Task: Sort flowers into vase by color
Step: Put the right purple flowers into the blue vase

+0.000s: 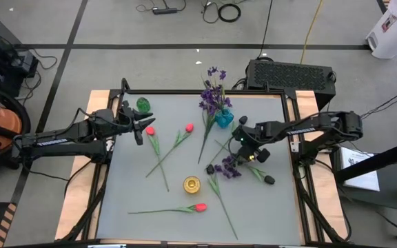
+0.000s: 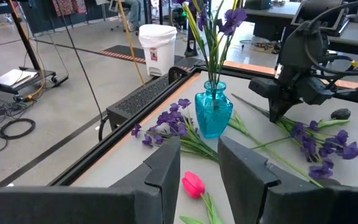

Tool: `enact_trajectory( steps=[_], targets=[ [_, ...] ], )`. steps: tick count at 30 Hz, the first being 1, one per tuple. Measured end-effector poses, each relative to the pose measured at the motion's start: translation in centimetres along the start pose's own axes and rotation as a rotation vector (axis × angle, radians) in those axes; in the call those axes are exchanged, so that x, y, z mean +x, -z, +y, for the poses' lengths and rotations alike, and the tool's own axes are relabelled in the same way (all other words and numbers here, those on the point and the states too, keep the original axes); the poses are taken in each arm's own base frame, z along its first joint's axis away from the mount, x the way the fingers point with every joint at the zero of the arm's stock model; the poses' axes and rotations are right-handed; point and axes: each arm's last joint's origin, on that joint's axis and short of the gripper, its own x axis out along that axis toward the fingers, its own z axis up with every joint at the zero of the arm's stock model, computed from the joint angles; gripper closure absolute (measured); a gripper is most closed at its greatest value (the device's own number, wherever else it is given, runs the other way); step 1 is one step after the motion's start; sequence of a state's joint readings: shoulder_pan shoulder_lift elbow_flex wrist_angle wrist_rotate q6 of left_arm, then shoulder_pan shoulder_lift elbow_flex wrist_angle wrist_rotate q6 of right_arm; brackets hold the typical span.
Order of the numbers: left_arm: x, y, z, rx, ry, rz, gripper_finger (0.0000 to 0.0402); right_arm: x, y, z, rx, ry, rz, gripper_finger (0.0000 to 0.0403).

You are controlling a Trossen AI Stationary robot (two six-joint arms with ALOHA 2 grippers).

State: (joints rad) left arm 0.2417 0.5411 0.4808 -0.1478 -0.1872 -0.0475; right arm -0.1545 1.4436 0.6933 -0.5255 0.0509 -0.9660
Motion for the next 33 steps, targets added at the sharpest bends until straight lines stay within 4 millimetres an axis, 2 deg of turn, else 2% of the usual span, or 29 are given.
enact_trajectory(
  steps=[5, 10, 24, 33],
  targets=[
    [0.0, 0.0, 0.0, 0.000, 0.000, 0.001, 0.0285, -1.0, -0.5, 0.1, 0.015, 0.040, -0.038, 0.0399],
    [0.0, 0.0, 0.0, 0.000, 0.000, 0.004, 0.0285, -3.0, -0.8, 0.2, 0.088, 0.118, -0.110, 0.0399],
    [0.0, 0.0, 0.0, 0.000, 0.000, 0.004, 0.0285, -11.8, 0.4, 1.0, 0.302, 0.445, -0.463, 0.0399],
    [0.0, 0.2, 0.0, 0.005, -0.001, 0.025, 0.0285, -17.0, 1.4, 1.9, 0.506, 0.630, -0.801, 0.0399]
  ],
)
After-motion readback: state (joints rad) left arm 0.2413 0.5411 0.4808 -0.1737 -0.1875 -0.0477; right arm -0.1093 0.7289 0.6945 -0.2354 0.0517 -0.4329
